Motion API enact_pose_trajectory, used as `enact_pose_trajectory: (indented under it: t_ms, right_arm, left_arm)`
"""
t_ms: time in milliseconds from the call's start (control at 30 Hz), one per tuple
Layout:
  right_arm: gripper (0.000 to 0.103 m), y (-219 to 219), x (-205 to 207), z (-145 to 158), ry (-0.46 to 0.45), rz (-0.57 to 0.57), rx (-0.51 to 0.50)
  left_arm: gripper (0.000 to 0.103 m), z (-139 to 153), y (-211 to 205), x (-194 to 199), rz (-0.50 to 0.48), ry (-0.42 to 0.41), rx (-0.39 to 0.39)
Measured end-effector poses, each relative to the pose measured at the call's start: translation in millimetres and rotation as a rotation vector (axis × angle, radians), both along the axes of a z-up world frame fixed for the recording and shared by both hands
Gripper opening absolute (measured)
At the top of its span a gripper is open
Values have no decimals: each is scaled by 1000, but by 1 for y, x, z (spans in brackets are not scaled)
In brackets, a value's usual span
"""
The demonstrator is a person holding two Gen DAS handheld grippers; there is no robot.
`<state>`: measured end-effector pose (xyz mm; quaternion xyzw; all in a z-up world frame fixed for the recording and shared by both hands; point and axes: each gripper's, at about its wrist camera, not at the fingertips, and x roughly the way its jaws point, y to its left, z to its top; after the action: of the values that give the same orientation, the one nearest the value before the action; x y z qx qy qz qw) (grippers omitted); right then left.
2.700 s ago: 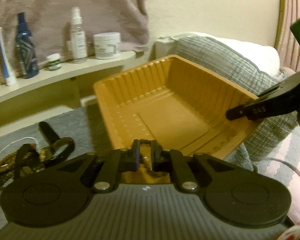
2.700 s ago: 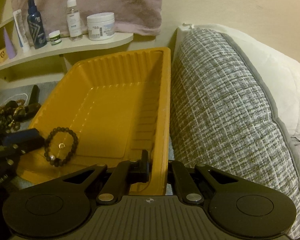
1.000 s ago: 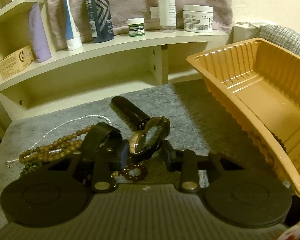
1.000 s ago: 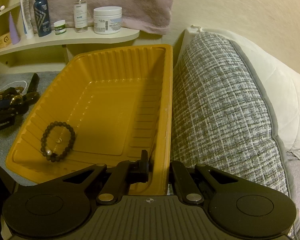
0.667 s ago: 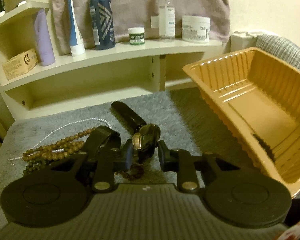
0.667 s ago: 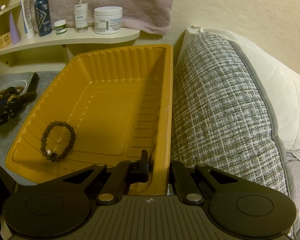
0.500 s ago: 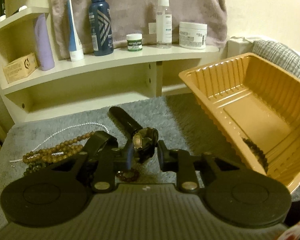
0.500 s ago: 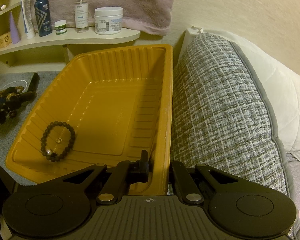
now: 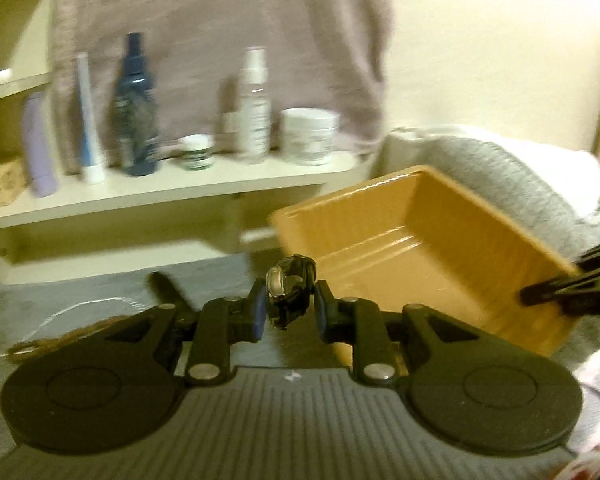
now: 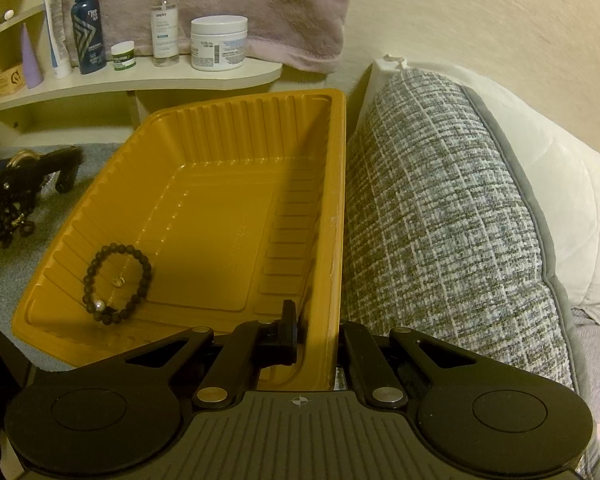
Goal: Organize jewelry
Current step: 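Carry the gold watch into the orange tray and open the left tool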
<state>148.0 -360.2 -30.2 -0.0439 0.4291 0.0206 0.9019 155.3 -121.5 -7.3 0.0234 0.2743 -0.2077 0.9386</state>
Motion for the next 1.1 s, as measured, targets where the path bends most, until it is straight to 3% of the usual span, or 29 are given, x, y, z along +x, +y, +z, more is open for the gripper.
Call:
enact_pose_trajectory:
  t_ms: [233,433,567,800,1100]
  right_arm:
    - [4,0,0,1,1,-1,3]
    - [4,0,0,1,1,-1,3]
    - [4,0,0,1,1,-1,3]
    - [4,1,0,1,3,2,1]
    - [4,2,0,0,2,3,-3]
  left_arm:
    - [22,-10,-40,-14,-122,28,1]
    - [22,-20,-59,-19,-165,50,23]
    - [29,-23,-64,-20,-182,74,31]
    - [30,-16,-52,-21,-146,34,45]
    - [30,-16,-11,-21,-22,16,90]
